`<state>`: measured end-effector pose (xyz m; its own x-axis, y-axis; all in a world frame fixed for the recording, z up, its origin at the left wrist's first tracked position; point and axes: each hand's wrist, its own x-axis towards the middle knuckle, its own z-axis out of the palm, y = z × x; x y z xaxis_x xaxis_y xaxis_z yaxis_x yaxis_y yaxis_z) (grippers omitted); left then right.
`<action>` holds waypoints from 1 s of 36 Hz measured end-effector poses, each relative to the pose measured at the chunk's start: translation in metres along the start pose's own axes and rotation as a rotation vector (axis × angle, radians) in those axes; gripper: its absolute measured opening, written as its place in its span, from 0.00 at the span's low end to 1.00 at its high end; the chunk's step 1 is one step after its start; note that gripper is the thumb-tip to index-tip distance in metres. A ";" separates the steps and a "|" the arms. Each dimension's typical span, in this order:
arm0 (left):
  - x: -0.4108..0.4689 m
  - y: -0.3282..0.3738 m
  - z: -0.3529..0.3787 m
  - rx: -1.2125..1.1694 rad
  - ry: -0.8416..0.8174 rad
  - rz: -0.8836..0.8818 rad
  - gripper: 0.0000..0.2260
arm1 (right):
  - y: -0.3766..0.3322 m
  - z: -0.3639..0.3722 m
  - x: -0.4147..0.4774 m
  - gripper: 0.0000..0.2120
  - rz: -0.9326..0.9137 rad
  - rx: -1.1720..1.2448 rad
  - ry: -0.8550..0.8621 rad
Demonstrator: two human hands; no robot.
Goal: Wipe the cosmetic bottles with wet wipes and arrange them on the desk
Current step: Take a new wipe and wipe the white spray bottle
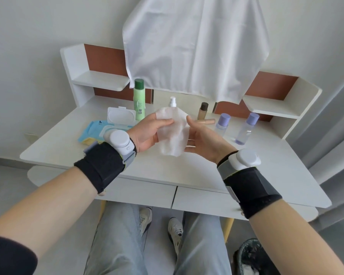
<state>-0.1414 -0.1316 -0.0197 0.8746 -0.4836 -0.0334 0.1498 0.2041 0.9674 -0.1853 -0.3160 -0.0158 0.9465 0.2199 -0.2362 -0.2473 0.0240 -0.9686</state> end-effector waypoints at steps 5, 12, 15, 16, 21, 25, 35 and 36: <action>0.003 -0.003 -0.001 0.089 0.076 -0.021 0.13 | 0.003 0.000 0.004 0.06 -0.052 0.021 0.115; 0.003 -0.006 -0.007 0.204 0.053 -0.045 0.12 | 0.003 -0.006 0.007 0.03 -0.095 0.210 0.078; 0.004 -0.004 -0.007 0.199 0.040 -0.032 0.12 | -0.001 -0.007 0.008 0.05 -0.103 0.264 0.078; 0.005 -0.002 -0.008 0.192 0.036 -0.029 0.12 | -0.003 -0.006 0.008 0.06 -0.104 0.273 0.077; 0.005 0.006 -0.007 0.205 -0.008 -0.024 0.12 | -0.009 -0.005 0.008 0.11 -0.065 0.204 0.121; 0.006 0.009 -0.007 0.215 -0.007 -0.021 0.13 | -0.008 -0.006 0.010 0.12 -0.067 0.205 0.107; 0.008 0.005 -0.013 0.176 0.005 -0.023 0.12 | 0.001 -0.008 0.013 0.06 -0.172 0.176 0.092; 0.008 0.005 -0.013 0.182 0.014 -0.020 0.13 | 0.001 -0.009 0.013 0.06 -0.184 0.173 0.089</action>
<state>-0.1276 -0.1231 -0.0183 0.8786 -0.4743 -0.0553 0.0825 0.0365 0.9959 -0.1711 -0.3215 -0.0201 0.9915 0.1096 -0.0705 -0.0936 0.2233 -0.9702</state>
